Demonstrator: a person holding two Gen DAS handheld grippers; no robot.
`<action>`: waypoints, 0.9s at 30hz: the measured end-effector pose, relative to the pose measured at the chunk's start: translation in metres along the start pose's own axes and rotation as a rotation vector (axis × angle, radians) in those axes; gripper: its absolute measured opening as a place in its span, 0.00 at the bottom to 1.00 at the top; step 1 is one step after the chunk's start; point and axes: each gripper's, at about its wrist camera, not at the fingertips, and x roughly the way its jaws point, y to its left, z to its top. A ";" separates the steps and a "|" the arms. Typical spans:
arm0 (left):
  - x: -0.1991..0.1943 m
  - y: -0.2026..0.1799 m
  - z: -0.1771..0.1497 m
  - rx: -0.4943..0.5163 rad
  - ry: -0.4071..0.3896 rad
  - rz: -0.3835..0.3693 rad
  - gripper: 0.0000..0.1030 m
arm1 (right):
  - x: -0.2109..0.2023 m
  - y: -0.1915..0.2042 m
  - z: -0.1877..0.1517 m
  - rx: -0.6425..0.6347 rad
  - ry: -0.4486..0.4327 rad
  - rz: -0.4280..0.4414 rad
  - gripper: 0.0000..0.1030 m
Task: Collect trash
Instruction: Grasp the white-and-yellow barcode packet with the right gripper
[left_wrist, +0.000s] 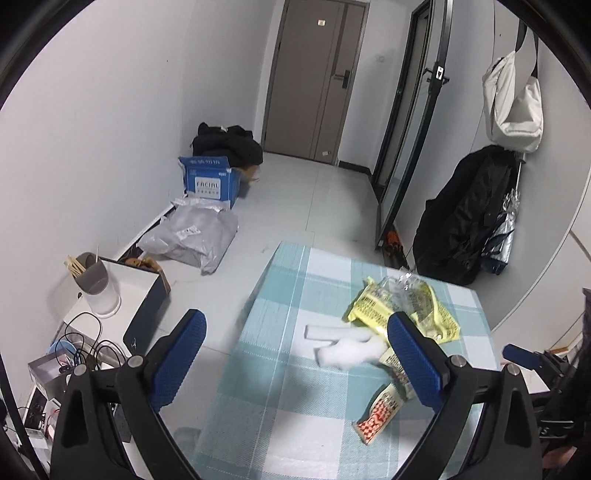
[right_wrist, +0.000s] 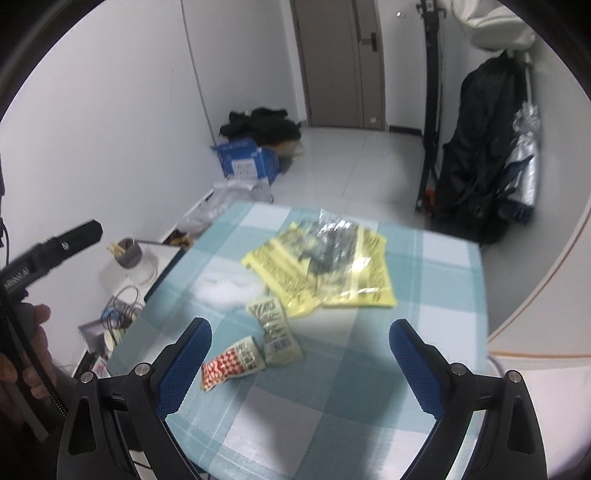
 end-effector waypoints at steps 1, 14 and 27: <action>0.001 0.002 -0.001 -0.002 0.007 0.001 0.94 | 0.008 0.001 -0.001 -0.001 0.020 0.005 0.95; 0.010 0.034 0.005 -0.089 0.066 0.008 0.94 | 0.088 0.011 0.000 0.057 0.209 0.079 0.70; 0.020 0.047 0.003 -0.098 0.114 0.025 0.94 | 0.118 0.035 -0.007 -0.039 0.231 0.017 0.38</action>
